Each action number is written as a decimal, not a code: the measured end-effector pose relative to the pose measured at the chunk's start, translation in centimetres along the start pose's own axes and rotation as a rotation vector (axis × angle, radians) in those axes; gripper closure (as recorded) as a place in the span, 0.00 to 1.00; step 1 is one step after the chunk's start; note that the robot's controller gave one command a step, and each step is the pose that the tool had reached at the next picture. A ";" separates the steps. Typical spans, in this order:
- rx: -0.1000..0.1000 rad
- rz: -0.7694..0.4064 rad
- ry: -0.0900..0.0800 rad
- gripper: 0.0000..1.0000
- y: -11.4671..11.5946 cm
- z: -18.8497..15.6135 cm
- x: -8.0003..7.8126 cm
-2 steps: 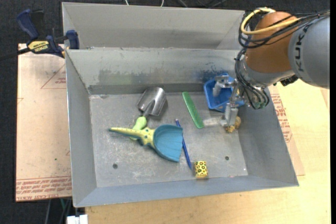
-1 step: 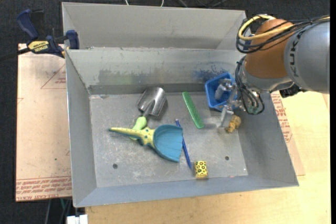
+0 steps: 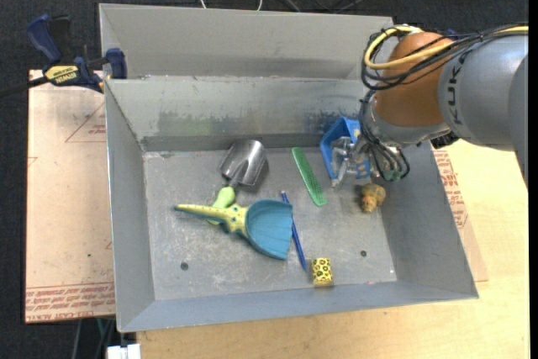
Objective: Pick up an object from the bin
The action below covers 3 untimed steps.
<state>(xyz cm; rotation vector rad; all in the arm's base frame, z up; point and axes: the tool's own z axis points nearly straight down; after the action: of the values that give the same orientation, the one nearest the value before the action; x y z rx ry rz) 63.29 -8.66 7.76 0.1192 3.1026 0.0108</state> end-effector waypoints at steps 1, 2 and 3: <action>0.000 0.000 0.000 1.00 0.0 0.0 0.0; -0.004 0.084 0.003 1.00 -2.5 -0.8 -0.4; -0.004 0.152 0.000 1.00 -3.7 -1.9 1.1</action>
Offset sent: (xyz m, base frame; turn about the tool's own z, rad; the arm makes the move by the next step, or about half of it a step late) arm 0.0036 -0.0612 0.0191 0.1879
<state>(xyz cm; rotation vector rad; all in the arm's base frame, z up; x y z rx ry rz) 61.82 -12.32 9.63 0.3543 3.0847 0.0208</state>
